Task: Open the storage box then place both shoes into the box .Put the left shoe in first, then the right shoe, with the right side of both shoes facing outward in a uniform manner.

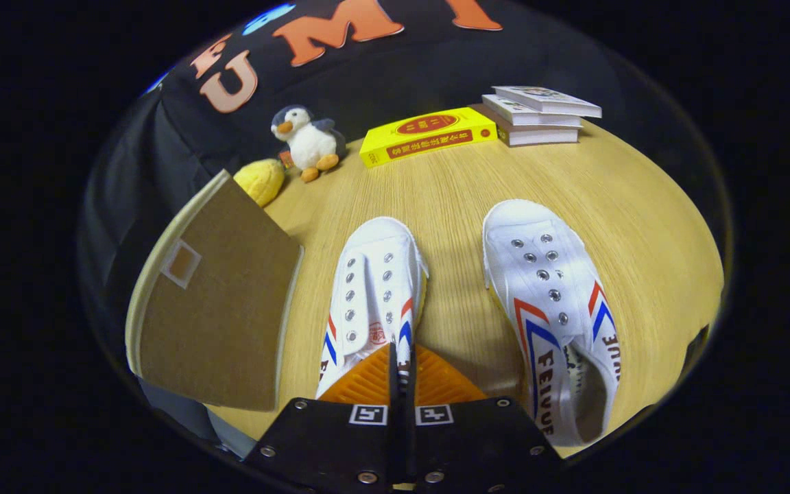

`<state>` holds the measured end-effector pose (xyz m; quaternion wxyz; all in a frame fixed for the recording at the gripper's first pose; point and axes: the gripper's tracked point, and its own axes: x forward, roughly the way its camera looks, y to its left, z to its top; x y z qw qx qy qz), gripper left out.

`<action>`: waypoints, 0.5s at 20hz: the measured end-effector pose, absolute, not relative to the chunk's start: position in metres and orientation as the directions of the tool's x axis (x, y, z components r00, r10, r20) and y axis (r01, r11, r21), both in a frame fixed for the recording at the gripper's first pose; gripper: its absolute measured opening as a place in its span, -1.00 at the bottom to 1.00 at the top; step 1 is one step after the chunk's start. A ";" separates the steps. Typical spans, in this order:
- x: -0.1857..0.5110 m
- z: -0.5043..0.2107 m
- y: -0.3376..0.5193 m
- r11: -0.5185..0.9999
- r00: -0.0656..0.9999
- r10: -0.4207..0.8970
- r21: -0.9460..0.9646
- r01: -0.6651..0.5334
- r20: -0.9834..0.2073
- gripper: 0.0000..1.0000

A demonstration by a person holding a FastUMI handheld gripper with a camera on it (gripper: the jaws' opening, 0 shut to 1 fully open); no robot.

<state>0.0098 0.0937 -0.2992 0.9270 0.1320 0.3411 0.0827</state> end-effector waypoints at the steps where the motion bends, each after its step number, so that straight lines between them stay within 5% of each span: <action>1: 0.005 -0.299 0.096 0.946 0.743 0.245 0.320 -0.044 -0.623 -0.99; 10: 0.009 -0.211 0.132 0.898 0.823 0.274 0.438 -0.034 -0.497 -1.00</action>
